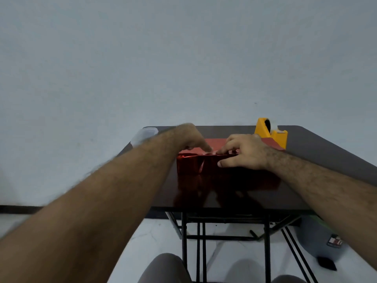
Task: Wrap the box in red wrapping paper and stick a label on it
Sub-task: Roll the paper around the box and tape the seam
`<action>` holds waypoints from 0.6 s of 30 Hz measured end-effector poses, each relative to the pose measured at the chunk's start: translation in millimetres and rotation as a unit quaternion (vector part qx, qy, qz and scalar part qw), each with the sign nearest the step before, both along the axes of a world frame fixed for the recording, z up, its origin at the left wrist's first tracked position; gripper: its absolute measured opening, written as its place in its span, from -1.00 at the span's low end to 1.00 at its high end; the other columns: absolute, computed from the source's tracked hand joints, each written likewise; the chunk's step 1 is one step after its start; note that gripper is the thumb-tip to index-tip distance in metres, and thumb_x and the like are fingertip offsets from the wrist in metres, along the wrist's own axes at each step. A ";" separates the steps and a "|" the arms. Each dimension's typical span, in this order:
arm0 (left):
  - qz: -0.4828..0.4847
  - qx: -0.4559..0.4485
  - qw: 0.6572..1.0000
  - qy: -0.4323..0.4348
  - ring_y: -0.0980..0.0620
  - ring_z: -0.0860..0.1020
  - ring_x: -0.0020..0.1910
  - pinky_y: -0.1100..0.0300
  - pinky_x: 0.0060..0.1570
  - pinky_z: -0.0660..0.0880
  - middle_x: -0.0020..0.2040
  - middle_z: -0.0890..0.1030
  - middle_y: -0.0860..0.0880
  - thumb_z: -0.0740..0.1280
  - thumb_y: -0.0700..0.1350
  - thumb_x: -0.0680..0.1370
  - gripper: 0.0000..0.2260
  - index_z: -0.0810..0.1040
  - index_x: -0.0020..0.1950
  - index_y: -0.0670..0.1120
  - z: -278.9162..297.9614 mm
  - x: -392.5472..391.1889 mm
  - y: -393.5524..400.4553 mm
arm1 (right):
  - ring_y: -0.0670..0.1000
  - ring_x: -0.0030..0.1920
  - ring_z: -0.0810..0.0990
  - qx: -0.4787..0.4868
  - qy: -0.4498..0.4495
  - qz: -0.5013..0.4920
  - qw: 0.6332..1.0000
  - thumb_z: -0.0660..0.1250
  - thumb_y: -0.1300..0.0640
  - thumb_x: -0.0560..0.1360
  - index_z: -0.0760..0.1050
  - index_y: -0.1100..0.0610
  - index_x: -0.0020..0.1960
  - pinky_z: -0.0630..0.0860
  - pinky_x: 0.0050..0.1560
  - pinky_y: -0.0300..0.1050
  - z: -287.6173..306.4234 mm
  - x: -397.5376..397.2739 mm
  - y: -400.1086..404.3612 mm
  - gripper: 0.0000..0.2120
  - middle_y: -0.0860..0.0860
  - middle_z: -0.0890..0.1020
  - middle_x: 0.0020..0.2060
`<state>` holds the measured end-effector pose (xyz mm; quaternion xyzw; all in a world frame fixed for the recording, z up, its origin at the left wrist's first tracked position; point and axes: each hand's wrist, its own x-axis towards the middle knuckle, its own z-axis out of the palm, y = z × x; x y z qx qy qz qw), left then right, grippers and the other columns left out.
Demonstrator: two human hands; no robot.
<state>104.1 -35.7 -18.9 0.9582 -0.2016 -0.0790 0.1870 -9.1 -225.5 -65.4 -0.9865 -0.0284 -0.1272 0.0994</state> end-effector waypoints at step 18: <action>-0.008 0.039 0.999 -0.019 -0.06 0.66 -0.16 0.08 -0.05 0.60 -0.12 0.70 -0.07 0.64 0.24 0.39 -0.51 0.62 -0.08 -0.15 2.4 -3.5 0.8 | -0.07 0.17 0.46 -0.200 -0.037 -0.017 0.979 0.02 -0.67 0.35 0.54 -0.28 0.42 0.28 0.30 0.12 -6.9 -1.8 7.2 -0.18 -0.20 0.47 0.05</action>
